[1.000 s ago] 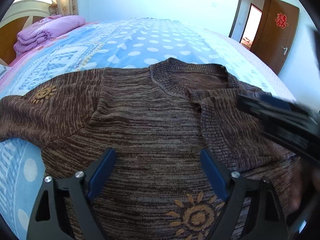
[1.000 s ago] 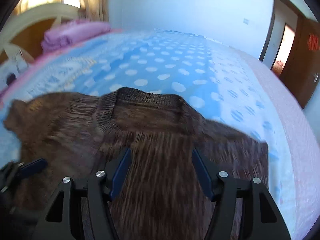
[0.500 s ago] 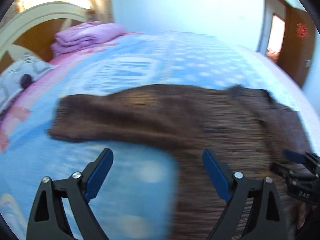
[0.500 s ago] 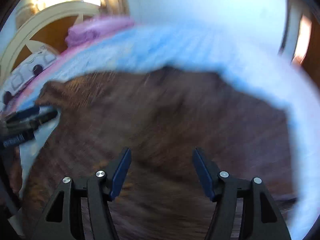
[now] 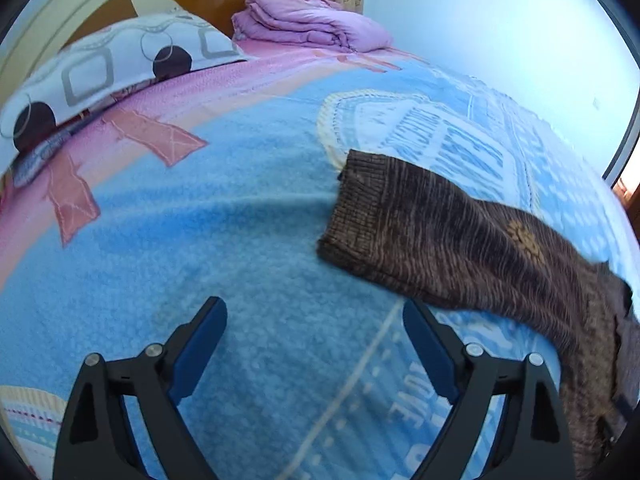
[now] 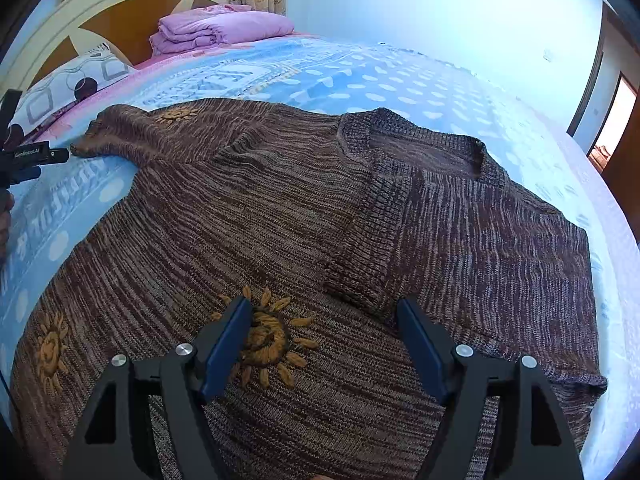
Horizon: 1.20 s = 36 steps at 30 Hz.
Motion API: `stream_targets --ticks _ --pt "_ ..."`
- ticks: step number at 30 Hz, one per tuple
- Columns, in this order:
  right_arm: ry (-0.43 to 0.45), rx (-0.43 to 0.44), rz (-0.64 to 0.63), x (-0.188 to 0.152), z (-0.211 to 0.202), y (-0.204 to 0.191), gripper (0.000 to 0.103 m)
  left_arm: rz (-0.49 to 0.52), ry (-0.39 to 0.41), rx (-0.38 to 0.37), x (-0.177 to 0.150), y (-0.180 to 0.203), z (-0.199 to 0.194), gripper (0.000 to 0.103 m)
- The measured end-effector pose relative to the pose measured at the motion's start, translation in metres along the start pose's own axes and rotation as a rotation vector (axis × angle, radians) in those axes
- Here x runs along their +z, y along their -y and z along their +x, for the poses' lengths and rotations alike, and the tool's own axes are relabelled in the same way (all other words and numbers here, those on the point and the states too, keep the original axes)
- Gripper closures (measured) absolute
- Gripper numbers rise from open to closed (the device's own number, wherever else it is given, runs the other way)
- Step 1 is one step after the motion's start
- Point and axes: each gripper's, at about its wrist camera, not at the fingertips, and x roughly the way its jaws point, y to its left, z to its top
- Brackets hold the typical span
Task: Fold small clothes
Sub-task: 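Grasp the sleeve with the left tool and fold it across the body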
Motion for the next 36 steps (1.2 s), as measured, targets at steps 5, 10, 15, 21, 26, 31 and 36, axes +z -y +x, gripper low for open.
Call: stream_targets --ticks 5,10,15,21,26,31,36 --pt "0.004 -0.013 -0.007 -0.001 0.000 -0.003 0.026 -0.048 -0.019 -0.058 0.007 0.006 0.009 0.018" --pt "0.009 -0.021 -0.008 -0.002 -0.001 -0.004 0.026 -0.114 0.000 -0.070 0.022 0.007 0.022 0.025" --pt "0.013 -0.025 -0.007 -0.001 0.000 -0.004 0.026 -0.106 -0.003 -0.078 0.031 0.011 0.031 0.094" --pt "0.015 -0.022 -0.003 -0.001 0.000 -0.003 0.026 -0.122 0.053 -0.150 0.042 0.009 0.001 0.095" --pt "0.020 -0.014 0.005 -0.001 -0.001 -0.001 0.026 -0.157 0.092 -0.214 0.057 0.009 -0.031 0.095" --pt "0.093 0.037 0.100 -0.002 -0.023 0.017 0.026 -0.172 0.103 -0.290 0.070 0.022 -0.052 0.095" --pt "0.158 0.047 0.165 -0.005 -0.061 0.043 0.026 -0.122 0.145 -0.358 0.077 0.056 -0.077 0.095"
